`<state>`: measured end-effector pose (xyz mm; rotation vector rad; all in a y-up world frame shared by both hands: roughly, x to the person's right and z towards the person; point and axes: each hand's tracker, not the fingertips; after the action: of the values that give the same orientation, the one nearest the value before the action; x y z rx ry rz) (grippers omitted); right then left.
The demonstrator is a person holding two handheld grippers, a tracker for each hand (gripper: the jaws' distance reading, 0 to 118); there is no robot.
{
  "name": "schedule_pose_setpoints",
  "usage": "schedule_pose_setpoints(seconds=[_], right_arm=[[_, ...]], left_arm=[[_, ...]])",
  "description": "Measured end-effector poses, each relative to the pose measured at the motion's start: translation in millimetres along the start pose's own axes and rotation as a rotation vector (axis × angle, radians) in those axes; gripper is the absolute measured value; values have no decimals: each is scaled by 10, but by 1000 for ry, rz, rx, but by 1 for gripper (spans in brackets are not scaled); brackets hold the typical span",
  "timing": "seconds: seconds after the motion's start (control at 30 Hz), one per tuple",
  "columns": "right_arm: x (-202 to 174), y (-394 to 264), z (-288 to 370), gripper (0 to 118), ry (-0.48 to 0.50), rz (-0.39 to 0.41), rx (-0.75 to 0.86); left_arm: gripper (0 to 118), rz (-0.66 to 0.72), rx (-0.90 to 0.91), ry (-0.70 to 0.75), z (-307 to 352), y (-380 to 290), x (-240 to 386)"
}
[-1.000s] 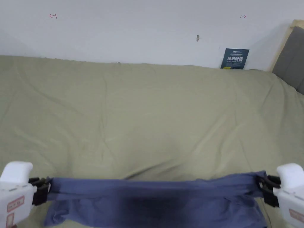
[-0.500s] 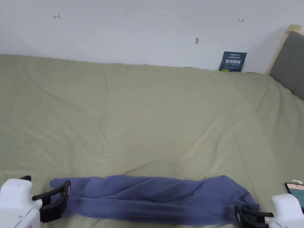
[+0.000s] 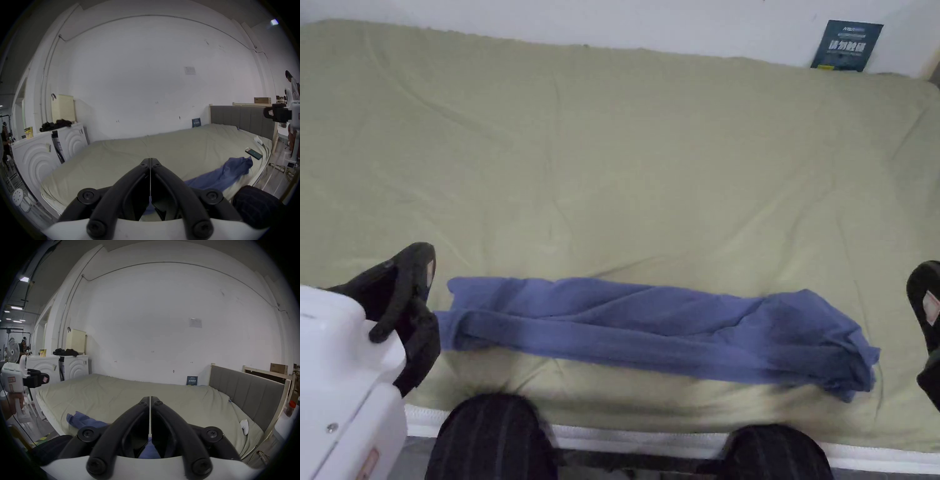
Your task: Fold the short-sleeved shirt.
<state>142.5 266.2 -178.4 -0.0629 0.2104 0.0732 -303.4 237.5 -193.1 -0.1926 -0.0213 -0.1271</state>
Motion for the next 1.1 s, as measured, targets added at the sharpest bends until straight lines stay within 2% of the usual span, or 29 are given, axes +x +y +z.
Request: schedule_pose_setpoints(seconds=[0.17,0.2,0.23,0.27,0.3,0.33,0.37,0.43,0.47,0.57,0.63,0.67,0.7,0.77,0.83,0.87,0.9,0.93,0.97,1.0,1.03,1.1], right_arm=[[-48,-39,7,3,4,-8,-18],[-47,-45,-1,3,5,-9,-29],[-48,-56,-16,3,7,-12,-42],[-57,-67,-20,3,7,-12,-49],[-55,-85,-35,3,9,-12,-56],[-53,-97,-54,3,9,-13,-67],[-53,-108,-70,3,3,-14,-78],[-48,-121,-83,3,0,-23,-96],[-47,-128,-99,3,-2,-25,-103],[-61,-138,-155,3,-9,-24,-128],[-51,-146,-217,3,-11,-27,-145],[-44,-154,-233,3,-13,-30,-151],[-41,-161,-267,3,-20,-31,-158],[-39,-169,-330,3,-32,-33,-172],[-54,-169,-380,3,-31,-49,-181],[-60,-180,-409,3,-30,-54,-185],[-65,-192,-440,3,-28,-57,-191],[-70,-202,-465,3,-22,-62,-200],[-74,-215,-491,3,-16,-64,-207],[-76,-228,-514,3,-13,-65,-210],[-74,-241,-539,3,-8,-66,-215],[-73,-250,-562,3,-8,-67,-224]], left_arm=[[0,234,-185,-26,-471,-311,-514],[0,328,-264,-96,-634,-444,-671],[10,446,-261,-180,-774,-577,-808],[42,554,-273,-255,-898,-719,-942],[90,637,-343,-305,-1059,-866,-1071],[118,712,-413,-368,-1186,-1036,-1174],[117,773,-399,-403,-1295,-1124,-1270],[117,915,-532,-464,-1517,-1430,-1421],[117,944,-547,-439,-1597,-1554,-1464],[117,1096,-639,-578,-1900,-1989,-1467],[117,1141,-704,-688,-2085,-2214,-1201],[117,1102,-719,-665,-2176,-2314,-1125],[117,1101,-728,-690,-2251,-2425,-1033],[117,1163,-543,-787,-2384,-2461,-963],[114,1238,-588,-766,-2552,-2528,-891],[97,1220,-591,-766,-2602,-2520,-853],[44,1204,-604,-751,-2553,-2284,-818],[6,1146,-661,-657,-2567,-2261,-807],[5,1037,-805,-480,-2584,-2307,-754],[5,1027,-822,-439,-2564,-2372,-771],[5,1180,-730,-633,-2579,-2303,-736],[5,1036,-735,-491,-2519,-2097,-798]])
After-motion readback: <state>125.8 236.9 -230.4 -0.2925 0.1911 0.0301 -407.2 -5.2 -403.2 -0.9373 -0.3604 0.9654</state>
